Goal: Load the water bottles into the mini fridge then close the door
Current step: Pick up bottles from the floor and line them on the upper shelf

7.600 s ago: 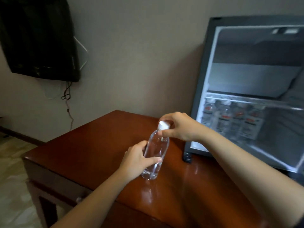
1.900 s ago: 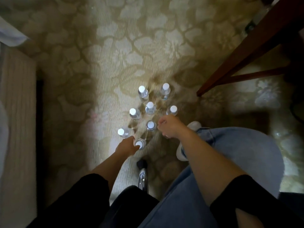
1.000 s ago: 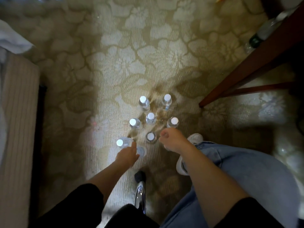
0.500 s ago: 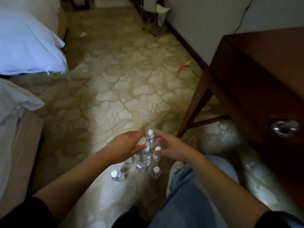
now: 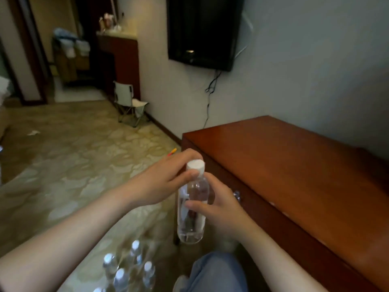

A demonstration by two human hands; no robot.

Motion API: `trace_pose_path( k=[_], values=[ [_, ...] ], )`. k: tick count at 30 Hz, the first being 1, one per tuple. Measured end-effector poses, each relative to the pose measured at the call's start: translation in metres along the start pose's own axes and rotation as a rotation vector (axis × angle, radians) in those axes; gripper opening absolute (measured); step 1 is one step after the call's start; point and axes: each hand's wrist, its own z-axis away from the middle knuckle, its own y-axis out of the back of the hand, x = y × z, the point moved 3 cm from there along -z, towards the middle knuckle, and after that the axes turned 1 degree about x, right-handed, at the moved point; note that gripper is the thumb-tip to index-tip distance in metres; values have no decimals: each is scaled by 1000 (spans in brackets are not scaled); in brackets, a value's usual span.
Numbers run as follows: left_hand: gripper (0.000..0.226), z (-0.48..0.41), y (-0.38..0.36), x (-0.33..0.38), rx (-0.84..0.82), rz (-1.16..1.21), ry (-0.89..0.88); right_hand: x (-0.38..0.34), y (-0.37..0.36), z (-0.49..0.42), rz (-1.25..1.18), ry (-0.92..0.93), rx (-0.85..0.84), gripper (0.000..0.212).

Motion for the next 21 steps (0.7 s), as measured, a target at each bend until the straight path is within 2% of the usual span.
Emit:
trace_pose_path(
  k=[4, 9, 16, 18, 21],
  values=[
    [40, -34, -6, 34, 128, 325, -16, -31, 58, 18, -30, 43, 186, 37],
    [33, -67, -33, 79, 43, 689, -64, -61, 123, 36, -66, 78, 467, 37],
    [78, -131, -84, 142, -120, 662, -205, -94, 204, 72, 117, 76, 815, 21],
    [85, -151, -96, 166, -99, 653, -249, -102, 229, 83, 144, 69, 905, 20],
    [84, -182, -108, 205, -75, 675, -303, -118, 269, 98, 204, 22, 940, 23]
  ],
)
